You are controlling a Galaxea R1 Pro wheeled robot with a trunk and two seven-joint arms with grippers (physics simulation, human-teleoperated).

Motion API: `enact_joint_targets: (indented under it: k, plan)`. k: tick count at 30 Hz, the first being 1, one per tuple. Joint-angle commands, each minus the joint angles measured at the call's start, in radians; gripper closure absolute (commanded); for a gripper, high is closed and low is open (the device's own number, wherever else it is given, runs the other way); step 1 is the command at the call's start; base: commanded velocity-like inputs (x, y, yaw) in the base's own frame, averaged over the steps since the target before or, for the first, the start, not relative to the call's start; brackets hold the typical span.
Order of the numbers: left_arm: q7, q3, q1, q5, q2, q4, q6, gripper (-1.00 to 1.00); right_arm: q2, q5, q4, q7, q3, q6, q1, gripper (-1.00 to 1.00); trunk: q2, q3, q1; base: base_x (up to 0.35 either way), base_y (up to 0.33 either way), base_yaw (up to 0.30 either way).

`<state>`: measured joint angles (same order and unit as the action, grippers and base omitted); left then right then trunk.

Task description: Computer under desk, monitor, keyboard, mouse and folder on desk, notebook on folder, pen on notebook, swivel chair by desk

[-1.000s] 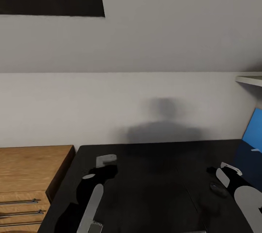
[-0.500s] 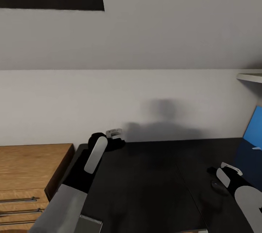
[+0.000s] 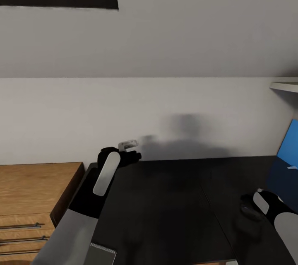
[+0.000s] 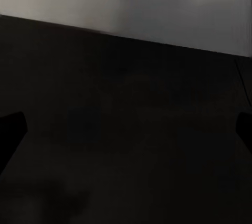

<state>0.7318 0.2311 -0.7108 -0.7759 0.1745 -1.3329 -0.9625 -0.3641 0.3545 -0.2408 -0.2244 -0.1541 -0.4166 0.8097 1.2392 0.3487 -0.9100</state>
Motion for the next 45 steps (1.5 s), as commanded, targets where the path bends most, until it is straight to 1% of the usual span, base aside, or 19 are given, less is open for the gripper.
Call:
enact_joint_targets:
  k: [1,3,5,8,10,14,19,21,27,28,30,34,38,45]
  plan:
    - [0.011,0.001,-0.001,-0.010,0.000,-0.002,0.000,-1.00,0.002,0.010,-0.002,-0.006,0.001,-0.005,0.000,-1.00,0.001,0.001,0.000,0.000,0.000,0.000]
    - [0.011,0.003,-0.001,-0.011,0.000,-0.004,0.002,-1.00,0.006,0.010,-0.001,-0.005,0.002,-0.004,0.000,-1.00,0.001,0.001,0.000,0.000,0.000,0.000]
    - [0.011,0.003,-0.001,-0.011,0.000,-0.004,0.003,-1.00,0.017,0.010,0.000,-0.004,0.002,-0.003,0.000,-1.00,0.001,0.001,0.000,0.000,0.000,0.000]
    - [0.011,0.003,-0.001,-0.010,0.000,-0.005,0.004,-1.00,0.022,0.012,0.000,0.000,0.001,-0.002,0.000,-1.00,0.001,0.001,0.000,0.000,0.000,0.000]
    - [0.011,0.002,-0.001,-0.009,0.000,-0.004,0.004,-1.00,0.022,0.010,-0.001,0.040,0.001,-0.002,0.000,-1.00,0.015,0.008,-0.008,0.000,0.000,0.000]
    - [0.011,0.002,-0.001,-0.008,0.000,-0.004,0.005,-1.00,0.019,0.009,-0.001,0.060,0.001,-0.002,0.000,-1.00,0.043,0.020,-0.023,0.000,0.000,0.000]
    - [0.011,0.000,-0.001,-0.010,0.000,-0.004,0.007,-1.00,0.018,0.009,-0.002,0.068,0.001,-0.002,0.000,-1.00,0.043,0.020,-0.023,0.000,0.000,0.000]
    - [0.012,0.000,-0.001,-0.009,0.000,-0.004,0.009,-1.00,0.016,0.008,-0.002,0.069,0.001,-0.002,0.000,-1.00,0.043,0.020,-0.023,0.000,0.000,0.000]
    - [0.014,0.000,-0.001,-0.008,0.000,-0.007,0.011,-1.00,0.004,0.009,-0.002,0.067,0.001,-0.002,0.000,-1.00,0.085,0.039,-0.046,0.000,0.000,0.000]
    - [0.015,0.000,-0.001,-0.008,0.000,-0.012,0.011,-1.00,-0.008,0.009,-0.002,0.067,0.001,-0.002,0.000,-1.00,0.085,0.039,-0.046,0.000,0.000,0.000]
    - [0.015,0.000,-0.001,-0.009,0.000,-0.014,0.011,-1.00,-0.016,0.009,-0.002,0.066,0.000,-0.001,0.000,-1.00,0.085,0.039,-0.046,0.000,0.000,0.000]
    - [0.015,0.000,-0.001,-0.008,0.000,-0.015,0.011,-1.00,-0.021,0.008,-0.002,0.065,0.001,-0.001,0.000,-1.00,0.085,0.039,-0.046,0.000,0.000,0.000]
    - [0.016,0.001,-0.001,-0.008,0.000,-0.017,0.011,-1.00,-0.021,0.008,-0.002,0.065,0.001,-0.001,0.000,-1.00,0.113,0.051,-0.061,0.000,0.000,0.000]
    - [0.021,0.001,-0.001,-0.010,0.000,-0.028,0.011,-1.00,-0.021,0.008,-0.002,0.065,0.001,-0.001,0.000,-1.00,0.113,0.051,-0.061,0.000,0.000,0.000]
